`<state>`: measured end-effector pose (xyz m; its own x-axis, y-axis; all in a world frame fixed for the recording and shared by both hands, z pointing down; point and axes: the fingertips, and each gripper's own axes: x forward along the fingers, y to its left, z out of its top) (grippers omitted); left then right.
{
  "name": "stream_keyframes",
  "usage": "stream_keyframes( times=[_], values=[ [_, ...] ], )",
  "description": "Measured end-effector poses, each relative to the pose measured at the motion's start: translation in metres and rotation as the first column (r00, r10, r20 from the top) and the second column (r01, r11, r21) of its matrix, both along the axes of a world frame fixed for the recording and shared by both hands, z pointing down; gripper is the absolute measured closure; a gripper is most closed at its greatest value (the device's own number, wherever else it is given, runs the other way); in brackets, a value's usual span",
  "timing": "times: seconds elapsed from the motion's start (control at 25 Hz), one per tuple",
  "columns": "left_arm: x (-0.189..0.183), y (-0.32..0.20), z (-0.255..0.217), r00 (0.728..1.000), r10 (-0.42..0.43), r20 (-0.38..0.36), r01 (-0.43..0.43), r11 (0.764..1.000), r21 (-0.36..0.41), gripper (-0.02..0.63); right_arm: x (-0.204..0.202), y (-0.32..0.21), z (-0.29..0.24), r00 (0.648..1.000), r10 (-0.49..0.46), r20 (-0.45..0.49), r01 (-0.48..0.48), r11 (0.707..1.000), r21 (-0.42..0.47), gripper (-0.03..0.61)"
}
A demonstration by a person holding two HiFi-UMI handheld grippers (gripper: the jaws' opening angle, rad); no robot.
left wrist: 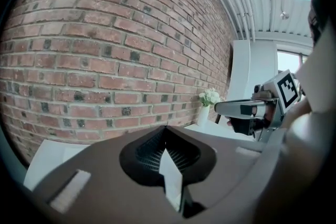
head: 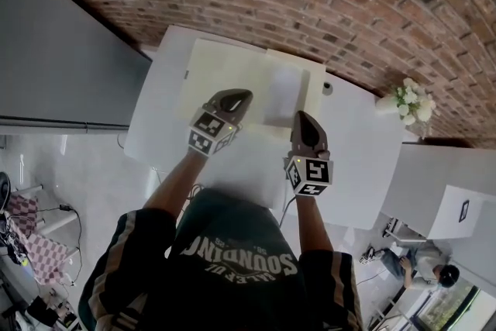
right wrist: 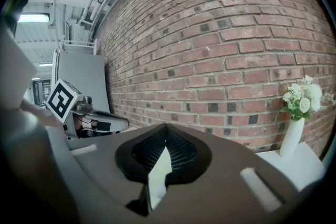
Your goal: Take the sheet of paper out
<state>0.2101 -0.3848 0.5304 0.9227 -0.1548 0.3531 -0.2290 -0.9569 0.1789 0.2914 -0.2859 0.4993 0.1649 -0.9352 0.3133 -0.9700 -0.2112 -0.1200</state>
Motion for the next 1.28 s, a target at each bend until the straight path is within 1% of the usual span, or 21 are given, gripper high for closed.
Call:
stream_keyframes(
  times=[0.2,0.52,0.84,1.12,1.16,1.2,1.28],
  values=[
    [0.01,-0.015,0.024,0.999,0.001,0.037,0.001,0.999,-0.042,0.603,0.01,-0.011,0.013,1.0,0.011,0.004,-0.011,1.0,-0.025,0.578],
    [0.026,-0.025,0.064,0.996,0.026,0.09,-0.017,0.995,-0.103,0.603,0.02,-0.024,0.04,1.0,0.018,0.017,-0.017,0.997,-0.075,0.578],
    [0.041,-0.026,0.091,0.991,0.054,0.122,-0.036,0.988,-0.148,0.603,0.026,-0.03,0.058,0.999,0.022,0.035,-0.018,0.994,-0.111,0.578],
    [0.05,-0.02,0.125,0.978,0.091,0.188,-0.052,0.977,-0.205,0.601,0.025,-0.027,0.076,0.998,0.02,0.06,-0.011,0.989,-0.145,0.578],
    [0.052,-0.019,0.129,0.976,0.099,0.196,-0.054,0.974,-0.221,0.56,0.025,-0.028,0.077,0.998,0.019,0.06,-0.01,0.989,-0.145,0.578],
    [0.054,-0.017,0.134,0.973,0.107,0.204,-0.056,0.969,-0.242,0.535,0.026,-0.028,0.078,0.998,0.019,0.06,-0.01,0.99,-0.143,0.578],
    [0.056,-0.015,0.143,0.968,0.12,0.222,-0.053,0.957,-0.284,0.532,0.026,-0.028,0.081,0.998,0.022,0.063,-0.013,0.989,-0.144,0.578]
  ],
)
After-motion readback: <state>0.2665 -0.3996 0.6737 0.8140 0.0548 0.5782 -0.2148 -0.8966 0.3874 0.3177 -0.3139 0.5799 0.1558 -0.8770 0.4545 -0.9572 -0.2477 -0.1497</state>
